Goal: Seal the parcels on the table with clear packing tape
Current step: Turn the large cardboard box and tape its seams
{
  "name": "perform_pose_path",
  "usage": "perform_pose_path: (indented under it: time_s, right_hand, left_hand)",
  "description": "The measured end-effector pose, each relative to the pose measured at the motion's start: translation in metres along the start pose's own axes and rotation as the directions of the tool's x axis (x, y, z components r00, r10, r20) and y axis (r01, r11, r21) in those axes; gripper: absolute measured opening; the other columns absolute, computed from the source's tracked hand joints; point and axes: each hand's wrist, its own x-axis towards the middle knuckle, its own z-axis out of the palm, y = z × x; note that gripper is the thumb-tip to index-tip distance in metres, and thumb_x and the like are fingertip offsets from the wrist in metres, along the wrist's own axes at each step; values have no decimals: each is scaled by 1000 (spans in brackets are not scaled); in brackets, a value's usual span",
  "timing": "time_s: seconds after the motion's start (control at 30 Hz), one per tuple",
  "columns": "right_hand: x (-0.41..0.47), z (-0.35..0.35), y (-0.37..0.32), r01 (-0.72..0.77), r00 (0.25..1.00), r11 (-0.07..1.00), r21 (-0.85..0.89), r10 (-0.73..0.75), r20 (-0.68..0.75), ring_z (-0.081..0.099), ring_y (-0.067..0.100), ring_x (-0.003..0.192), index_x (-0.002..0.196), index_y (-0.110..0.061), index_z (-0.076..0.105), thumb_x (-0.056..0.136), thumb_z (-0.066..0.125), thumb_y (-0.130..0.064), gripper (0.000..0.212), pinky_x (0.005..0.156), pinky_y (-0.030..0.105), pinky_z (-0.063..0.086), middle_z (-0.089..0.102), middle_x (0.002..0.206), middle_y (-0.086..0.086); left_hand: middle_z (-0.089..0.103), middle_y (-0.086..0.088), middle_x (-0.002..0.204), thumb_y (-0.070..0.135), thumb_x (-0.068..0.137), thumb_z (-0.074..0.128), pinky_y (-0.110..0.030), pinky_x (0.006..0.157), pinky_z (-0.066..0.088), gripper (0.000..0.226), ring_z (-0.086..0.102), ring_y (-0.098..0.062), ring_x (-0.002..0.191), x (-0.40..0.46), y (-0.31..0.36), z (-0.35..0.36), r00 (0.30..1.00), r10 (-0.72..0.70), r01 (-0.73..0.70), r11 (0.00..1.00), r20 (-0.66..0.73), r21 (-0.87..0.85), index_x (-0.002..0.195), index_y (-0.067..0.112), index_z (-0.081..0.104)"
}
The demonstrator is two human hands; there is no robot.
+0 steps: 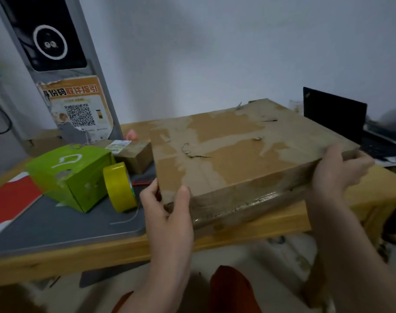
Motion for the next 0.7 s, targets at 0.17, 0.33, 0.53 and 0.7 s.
perform_pose_path:
  time_s: [0.17,0.33,0.53,0.7]
  right_hand:
    - [-17,-13,12,-60,998,990,-131,61,3,27,30,136,135,-12,37,94,49,-26,45,109,56,29,32,146,11]
    - [-25,-10,28,-103,992,980,-168,113,47,24,29,138,139,-12,33,94,52,-26,51,112,54,27,29,149,11]
    - [-24,3,47,-129,986,976,-175,146,86,24,28,138,141,-11,30,92,58,-27,59,110,51,32,26,151,9]
    - [-21,12,51,-106,988,974,-200,126,93,26,28,137,142,-10,29,92,58,-28,60,109,49,33,27,150,10]
  left_hand:
    - [48,-1,128,26,95,60,-48,95,52,28,54,-19,113,-6,-18,-7,997,-47,51,997,-63,66,111,39,40]
    - [50,0,125,38,86,65,-51,93,53,31,54,-22,114,13,-23,-6,994,-80,87,991,-76,100,97,53,40]
    - [53,3,125,57,63,59,-50,94,53,57,53,-21,116,41,-29,-4,992,-86,100,983,-90,155,115,40,43]
    - [53,1,124,51,75,64,-51,96,51,49,54,-22,115,52,-35,-4,996,-80,88,978,-47,190,117,35,43]
